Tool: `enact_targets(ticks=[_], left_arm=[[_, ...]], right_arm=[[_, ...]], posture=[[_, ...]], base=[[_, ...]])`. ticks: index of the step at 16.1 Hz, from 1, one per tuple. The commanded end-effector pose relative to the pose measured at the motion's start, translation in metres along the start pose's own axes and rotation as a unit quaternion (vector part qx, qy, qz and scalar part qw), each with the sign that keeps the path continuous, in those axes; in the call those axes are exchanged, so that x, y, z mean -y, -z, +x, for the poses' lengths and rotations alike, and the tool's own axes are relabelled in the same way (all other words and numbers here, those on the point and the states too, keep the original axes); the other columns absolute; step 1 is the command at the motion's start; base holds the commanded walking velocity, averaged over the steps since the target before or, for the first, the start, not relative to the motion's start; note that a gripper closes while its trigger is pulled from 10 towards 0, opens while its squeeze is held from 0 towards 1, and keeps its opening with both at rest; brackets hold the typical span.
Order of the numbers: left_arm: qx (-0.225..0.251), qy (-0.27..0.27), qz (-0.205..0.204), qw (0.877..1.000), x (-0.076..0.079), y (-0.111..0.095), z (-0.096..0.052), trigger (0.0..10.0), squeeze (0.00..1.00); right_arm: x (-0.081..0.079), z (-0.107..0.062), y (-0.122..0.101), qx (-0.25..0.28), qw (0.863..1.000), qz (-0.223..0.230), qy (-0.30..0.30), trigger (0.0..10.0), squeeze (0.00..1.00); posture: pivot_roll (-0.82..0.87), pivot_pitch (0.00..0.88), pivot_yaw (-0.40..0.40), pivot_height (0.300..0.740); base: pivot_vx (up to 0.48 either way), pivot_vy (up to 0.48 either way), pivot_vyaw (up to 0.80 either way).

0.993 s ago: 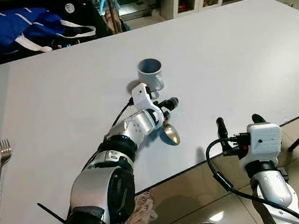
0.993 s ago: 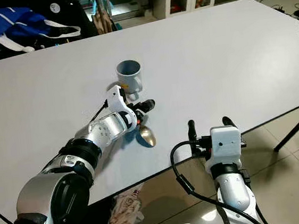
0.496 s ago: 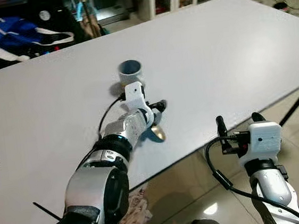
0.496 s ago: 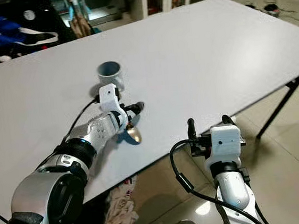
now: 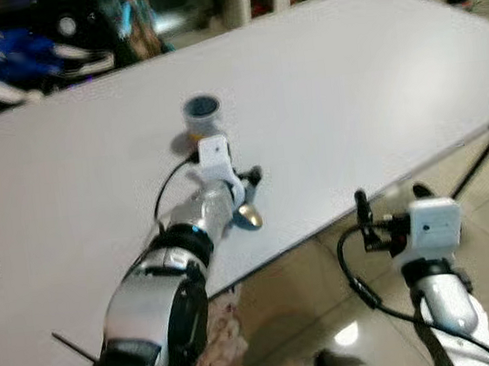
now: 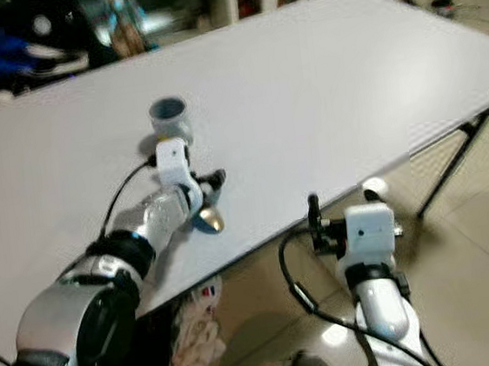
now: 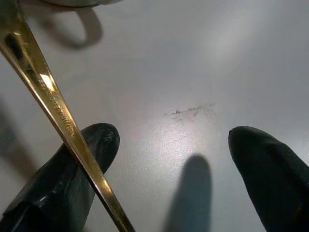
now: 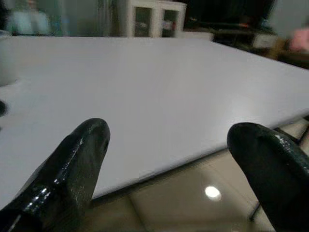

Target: Setting the table

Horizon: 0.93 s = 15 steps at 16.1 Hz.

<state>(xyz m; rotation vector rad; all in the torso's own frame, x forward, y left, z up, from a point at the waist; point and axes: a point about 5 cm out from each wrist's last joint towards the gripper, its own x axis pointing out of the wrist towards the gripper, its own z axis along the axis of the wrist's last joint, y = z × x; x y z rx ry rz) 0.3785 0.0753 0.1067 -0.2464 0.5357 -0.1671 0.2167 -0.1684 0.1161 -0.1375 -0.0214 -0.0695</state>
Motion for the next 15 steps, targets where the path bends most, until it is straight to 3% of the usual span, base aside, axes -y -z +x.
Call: enact_targets(ticks=[1, 7, 9, 11, 12, 14, 15], left_arm=[[-0.034, -0.020, -0.004, 0.999, -0.009, 0.016, 0.000, 10.0, 1.00], [-0.009, -0.048, 0.046, 0.998, -0.016, 0.010, 0.000, 10.0, 1.00], [-0.007, -0.048, 0.047, 0.998, -0.016, 0.010, 0.000, 10.0, 1.00], [0.003, -0.049, 0.075, 0.996, -0.013, 0.006, 0.000, 10.0, 1.00], [0.009, -0.047, 0.082, 0.995, -0.011, 0.004, 0.000, 10.0, 0.00], [0.031, -0.049, 0.102, 0.993, -0.006, -0.005, 0.000, 10.0, 0.00], [0.068, -0.066, 0.131, 0.987, -0.005, -0.021, -0.003, 10.0, 0.00]], right_arm=[[-0.002, -0.002, 0.003, -0.010, 1.000, 0.001, -0.005, 10.0, 0.00], [-0.002, -0.003, 0.004, -0.012, 1.000, 0.000, -0.007, 10.0, 0.00], [-0.002, -0.003, 0.004, -0.013, 1.000, -0.001, -0.008, 10.0, 0.00], [-0.002, -0.003, 0.004, -0.012, 1.000, -0.001, -0.009, 10.0, 0.00], [-0.002, -0.003, 0.004, -0.013, 1.000, -0.001, -0.009, 10.0, 0.00], [-0.002, -0.003, 0.004, -0.013, 1.000, -0.001, -0.009, 10.0, 0.00], [-0.002, -0.003, 0.005, -0.014, 1.000, -0.002, -0.009, 10.0, 0.00]], posture=[[-0.27, 0.048, 0.058, 0.727], [-0.27, 0.049, 0.056, 0.727], [-0.27, 0.049, 0.054, 0.727], [-0.27, 0.047, 0.055, 0.727], [-0.27, 0.046, 0.055, 0.727], [-0.27, 0.044, 0.056, 0.727], [-0.27, 0.040, 0.060, 0.727]], base=[[0.000, 0.000, 0.00], [0.000, 0.000, 0.00], [0.000, 0.000, 0.00], [0.000, 0.000, 0.00], [0.000, 0.000, 0.00], [0.000, 0.000, 0.00], [0.000, 0.000, 0.00]])
